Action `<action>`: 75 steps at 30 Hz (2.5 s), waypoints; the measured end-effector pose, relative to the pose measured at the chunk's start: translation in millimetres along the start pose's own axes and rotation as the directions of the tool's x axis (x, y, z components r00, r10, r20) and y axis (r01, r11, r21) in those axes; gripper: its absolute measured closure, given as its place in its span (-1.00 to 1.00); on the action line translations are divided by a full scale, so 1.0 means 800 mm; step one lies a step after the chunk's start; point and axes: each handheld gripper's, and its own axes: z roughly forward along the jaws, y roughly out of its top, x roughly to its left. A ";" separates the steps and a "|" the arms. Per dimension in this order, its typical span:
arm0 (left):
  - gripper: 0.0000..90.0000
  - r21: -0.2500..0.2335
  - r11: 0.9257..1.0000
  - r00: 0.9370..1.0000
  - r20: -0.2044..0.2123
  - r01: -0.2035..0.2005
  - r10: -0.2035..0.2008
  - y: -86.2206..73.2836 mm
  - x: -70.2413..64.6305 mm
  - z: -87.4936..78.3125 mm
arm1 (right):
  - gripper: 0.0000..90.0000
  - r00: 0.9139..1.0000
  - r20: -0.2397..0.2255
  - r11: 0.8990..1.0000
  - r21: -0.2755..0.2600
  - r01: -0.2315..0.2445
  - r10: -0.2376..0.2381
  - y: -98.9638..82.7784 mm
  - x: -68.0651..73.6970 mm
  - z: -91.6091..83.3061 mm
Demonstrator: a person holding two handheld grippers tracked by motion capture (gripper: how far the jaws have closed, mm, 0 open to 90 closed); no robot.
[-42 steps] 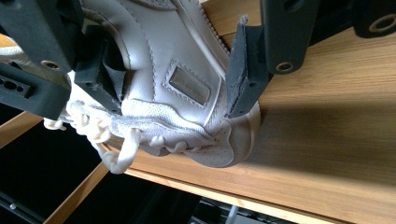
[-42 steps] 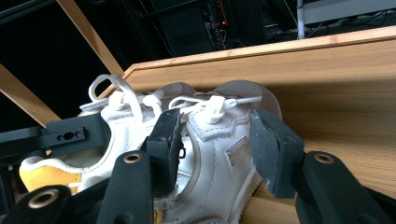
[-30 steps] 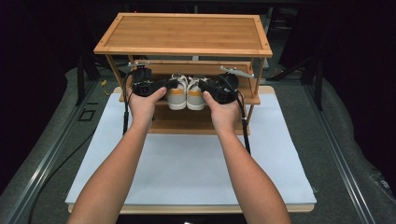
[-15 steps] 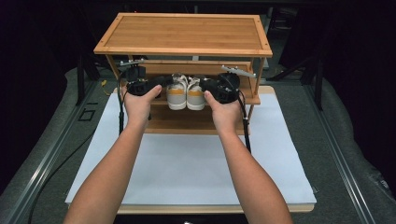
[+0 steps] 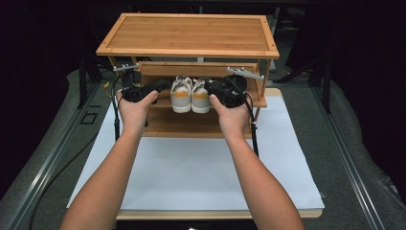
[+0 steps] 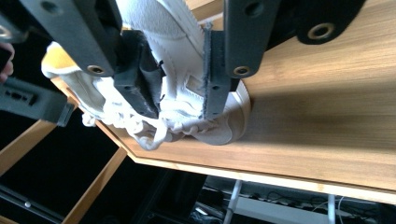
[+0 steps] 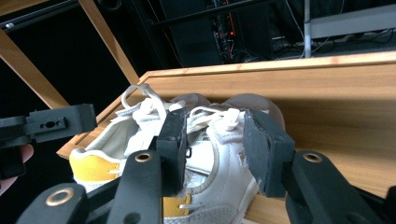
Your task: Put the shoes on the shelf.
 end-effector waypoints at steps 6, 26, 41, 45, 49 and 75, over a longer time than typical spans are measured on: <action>0.68 0.005 1.000 1.000 0.016 -0.008 0.008 -0.007 0.006 -0.009 | 0.55 0.999 0.021 0.999 0.019 0.043 -0.043 0.001 0.000 -0.010; 0.99 0.036 0.999 0.999 0.052 -0.013 0.011 -0.030 0.012 -0.004 | 1.00 0.999 0.029 0.996 0.084 0.031 -0.033 -0.024 -0.022 -0.009; 1.00 0.060 0.997 0.997 0.054 -0.051 0.047 -0.042 0.000 -0.006 | 1.00 1.000 -0.030 0.995 0.101 0.012 -0.009 -0.043 -0.017 -0.014; 1.00 0.056 0.997 0.997 0.059 -0.043 0.039 -0.043 -0.001 -0.004 | 1.00 0.999 -0.034 0.995 0.099 0.012 -0.009 -0.043 -0.016 -0.015; 1.00 0.053 0.998 0.998 0.056 -0.041 0.038 -0.043 -0.002 -0.004 | 1.00 0.999 -0.030 0.996 0.088 0.014 -0.011 -0.044 -0.014 -0.015; 1.00 0.045 0.999 0.999 0.032 -0.006 0.005 -0.030 0.006 0.022 | 1.00 1.000 0.013 0.995 0.101 0.006 -0.007 -0.030 -0.021 0.008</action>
